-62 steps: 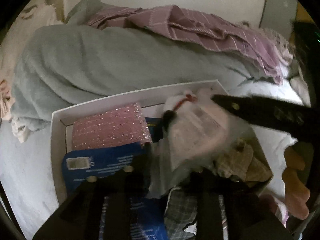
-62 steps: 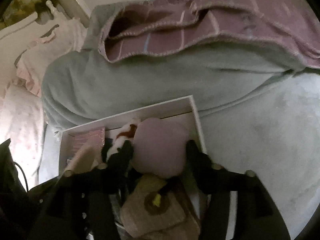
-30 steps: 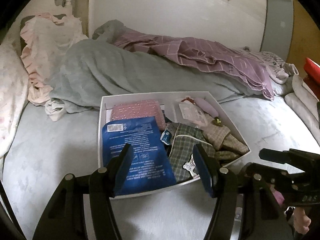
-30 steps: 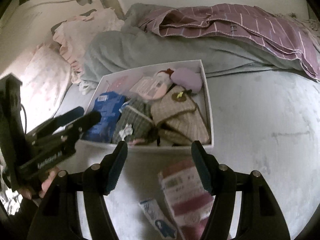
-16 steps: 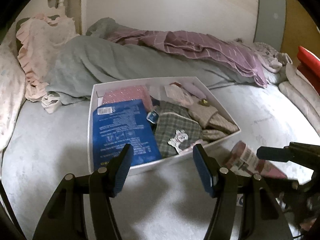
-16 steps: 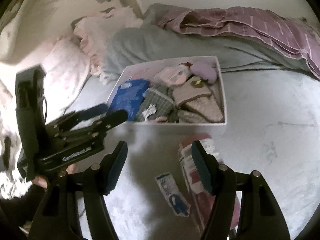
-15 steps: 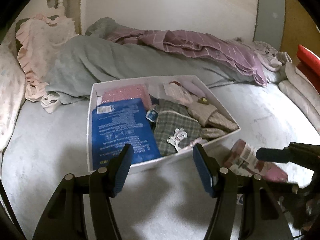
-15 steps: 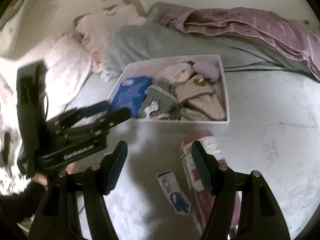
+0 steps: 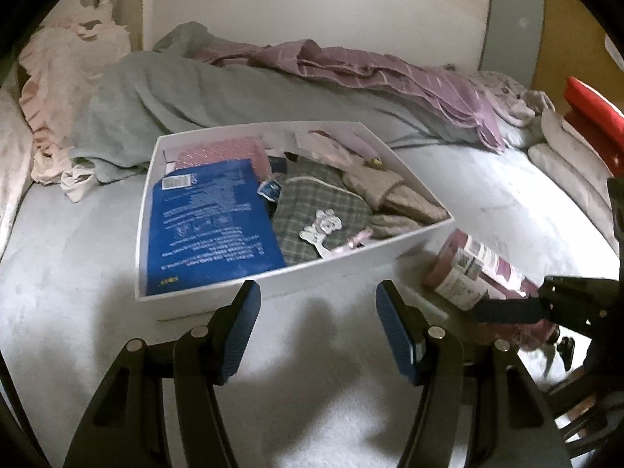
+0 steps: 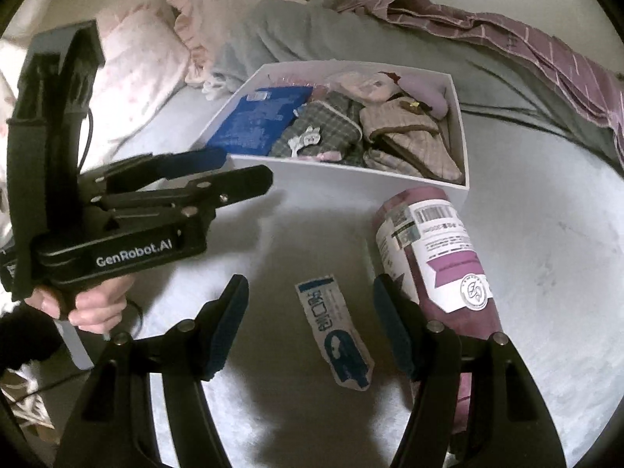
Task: Organize soft objects
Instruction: 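Move the right tool down to the white-blue toothpaste tube, then grasp the toothpaste tube with the right tool and lift it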
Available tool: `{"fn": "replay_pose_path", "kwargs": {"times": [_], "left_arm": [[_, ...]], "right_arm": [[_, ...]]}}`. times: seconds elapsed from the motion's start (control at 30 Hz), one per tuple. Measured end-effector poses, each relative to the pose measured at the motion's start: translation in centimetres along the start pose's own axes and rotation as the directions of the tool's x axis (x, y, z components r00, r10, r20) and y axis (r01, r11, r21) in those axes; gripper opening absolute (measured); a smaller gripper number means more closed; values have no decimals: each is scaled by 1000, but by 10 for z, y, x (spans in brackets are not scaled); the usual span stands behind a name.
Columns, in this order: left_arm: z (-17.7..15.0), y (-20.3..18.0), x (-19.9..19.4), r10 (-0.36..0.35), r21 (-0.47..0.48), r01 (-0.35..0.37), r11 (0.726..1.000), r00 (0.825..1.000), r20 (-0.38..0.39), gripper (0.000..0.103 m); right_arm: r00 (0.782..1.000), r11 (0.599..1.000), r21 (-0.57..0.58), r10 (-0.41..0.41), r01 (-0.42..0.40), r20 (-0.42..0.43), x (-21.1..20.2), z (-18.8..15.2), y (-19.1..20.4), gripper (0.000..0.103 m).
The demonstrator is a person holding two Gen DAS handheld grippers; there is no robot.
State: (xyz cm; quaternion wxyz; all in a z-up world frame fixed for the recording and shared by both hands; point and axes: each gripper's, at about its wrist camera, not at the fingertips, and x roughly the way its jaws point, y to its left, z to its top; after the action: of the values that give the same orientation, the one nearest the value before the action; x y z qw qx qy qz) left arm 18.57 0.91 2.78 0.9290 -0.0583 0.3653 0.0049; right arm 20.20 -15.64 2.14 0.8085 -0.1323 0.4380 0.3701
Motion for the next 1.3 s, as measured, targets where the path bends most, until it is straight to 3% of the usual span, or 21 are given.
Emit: {"fn": "replay_pose_path", "kwargs": {"times": [0.3, 0.43, 0.7, 0.83, 0.97, 1.07, 1.13, 1.23, 1.3], "left_arm": [[-5, 10, 15, -37, -30, 34, 999, 996, -81, 62], [-7, 12, 19, -49, -36, 45, 998, 993, -105, 62], [-7, 12, 12, -54, -37, 51, 998, 996, -69, 62], [-4, 14, 9, -33, -37, 31, 999, 998, -50, 62], [-1, 10, 7, -24, 1, 24, 1000, 999, -34, 62], [0, 7, -2, -2, 26, 2, 1000, 1000, 23, 62], [1, 7, -9, 3, 31, -5, 1000, 998, 68, 62], [3, 7, -14, -4, 40, 0, 999, 996, 94, 62], [3, 7, -12, -8, 45, 4, 999, 997, 79, 62]], "right_arm": [[990, 974, -194, -126, 113, -58, 15, -13, 20, 67], [986, 967, -216, -154, 136, -70, 19, -13, 21, 67], [972, 959, -214, -211, 185, -105, 17, -11, 11, 20], [983, 982, -163, -116, 92, -142, 18, -9, 9, 15], [989, 994, -78, -83, 73, -122, 11, -5, -2, 1], [995, 1000, -10, -26, 25, -93, 1, 0, -11, 1], [996, 1000, -1, -30, 30, -79, -4, 2, -13, 1], [993, 1000, -20, -24, 22, -111, -2, 0, -8, 1], [986, 998, -43, -48, 42, -159, 9, -3, -1, 16]]}}
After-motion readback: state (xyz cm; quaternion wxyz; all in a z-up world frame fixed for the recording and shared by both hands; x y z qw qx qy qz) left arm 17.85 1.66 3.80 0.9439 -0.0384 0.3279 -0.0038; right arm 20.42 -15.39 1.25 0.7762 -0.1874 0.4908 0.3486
